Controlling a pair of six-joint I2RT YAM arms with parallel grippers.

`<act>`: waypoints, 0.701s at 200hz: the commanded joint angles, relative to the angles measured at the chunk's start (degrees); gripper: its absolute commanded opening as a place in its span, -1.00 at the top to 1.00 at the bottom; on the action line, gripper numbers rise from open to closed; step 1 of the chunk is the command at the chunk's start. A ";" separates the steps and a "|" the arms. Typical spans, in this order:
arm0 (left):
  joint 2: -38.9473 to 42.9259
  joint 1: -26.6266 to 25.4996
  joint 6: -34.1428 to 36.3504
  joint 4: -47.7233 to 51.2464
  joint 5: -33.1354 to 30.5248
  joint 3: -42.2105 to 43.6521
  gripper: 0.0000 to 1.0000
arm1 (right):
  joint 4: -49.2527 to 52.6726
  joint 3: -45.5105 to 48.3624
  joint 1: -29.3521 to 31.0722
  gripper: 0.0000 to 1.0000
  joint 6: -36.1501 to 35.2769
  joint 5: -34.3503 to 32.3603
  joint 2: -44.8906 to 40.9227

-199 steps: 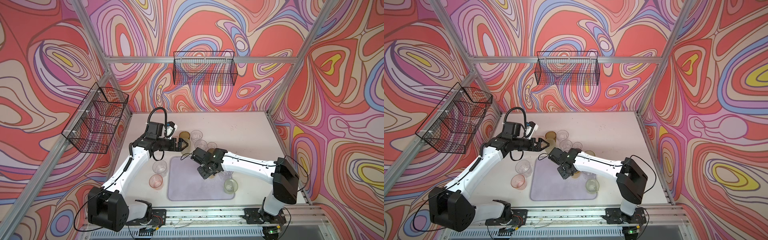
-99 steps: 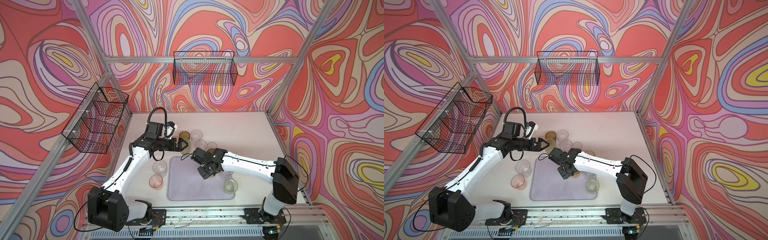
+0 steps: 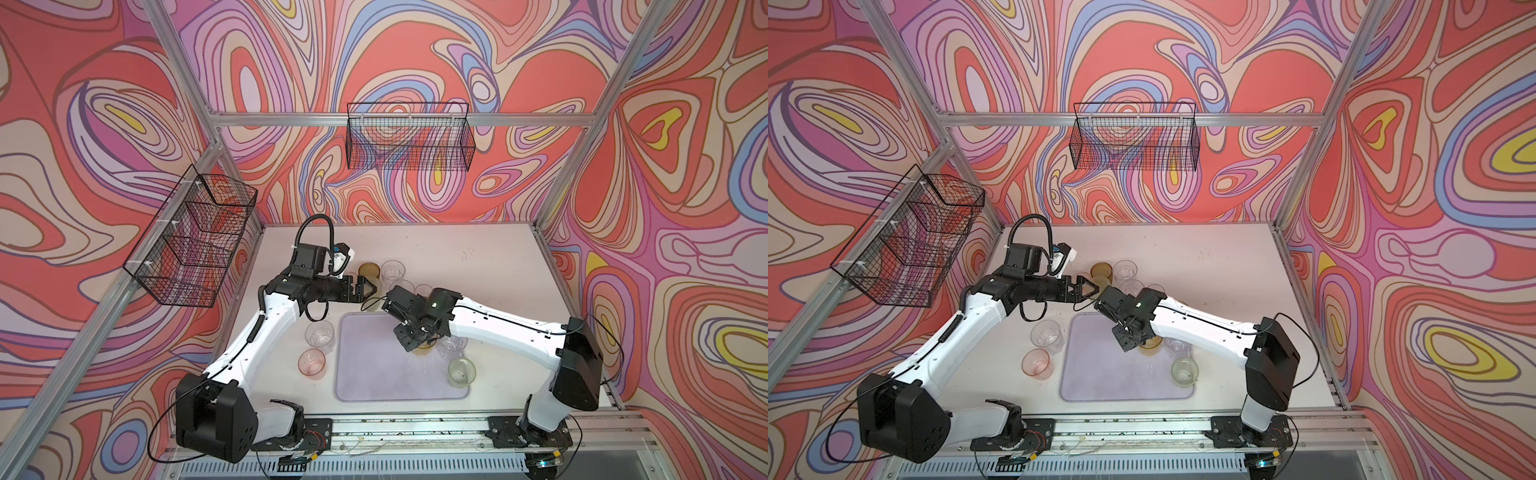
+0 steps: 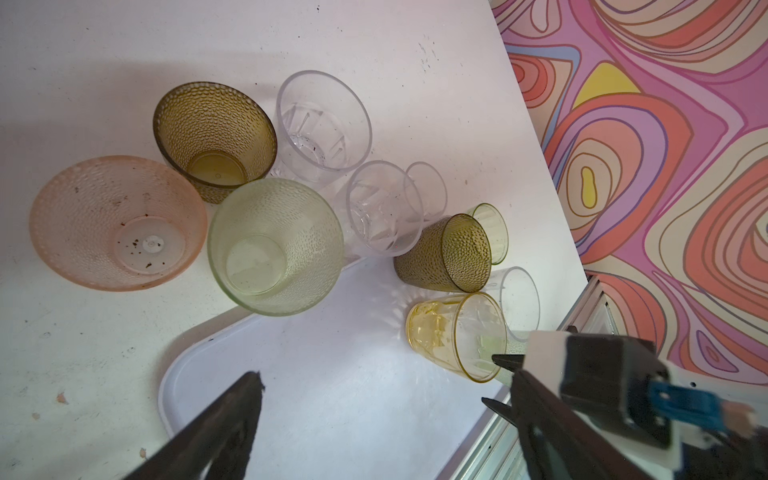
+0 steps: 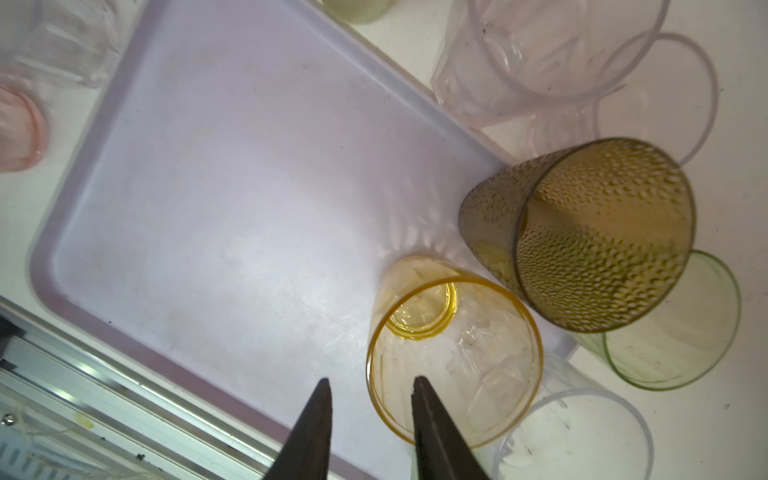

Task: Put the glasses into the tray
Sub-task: 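Raise the right gripper and move it toward the clear cups farther away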

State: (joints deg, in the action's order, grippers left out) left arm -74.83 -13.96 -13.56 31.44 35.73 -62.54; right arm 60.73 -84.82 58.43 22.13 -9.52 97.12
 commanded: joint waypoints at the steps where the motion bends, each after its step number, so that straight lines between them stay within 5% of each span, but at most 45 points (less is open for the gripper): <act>1: -0.41 -0.02 0.29 -0.83 -0.44 0.22 -0.92 | 3.85 -4.52 -0.48 0.30 0.47 -1.54 -1.09; 140: -0.06 -0.11 0.47 -0.64 -0.70 0.22 -0.92 | 4.56 -12.69 -14.98 0.25 -6.10 1.82 2.30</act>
State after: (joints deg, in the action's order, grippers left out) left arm -74.83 -13.96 -13.56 31.44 35.53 -62.54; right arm 65.76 -96.05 46.11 17.78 -8.78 97.73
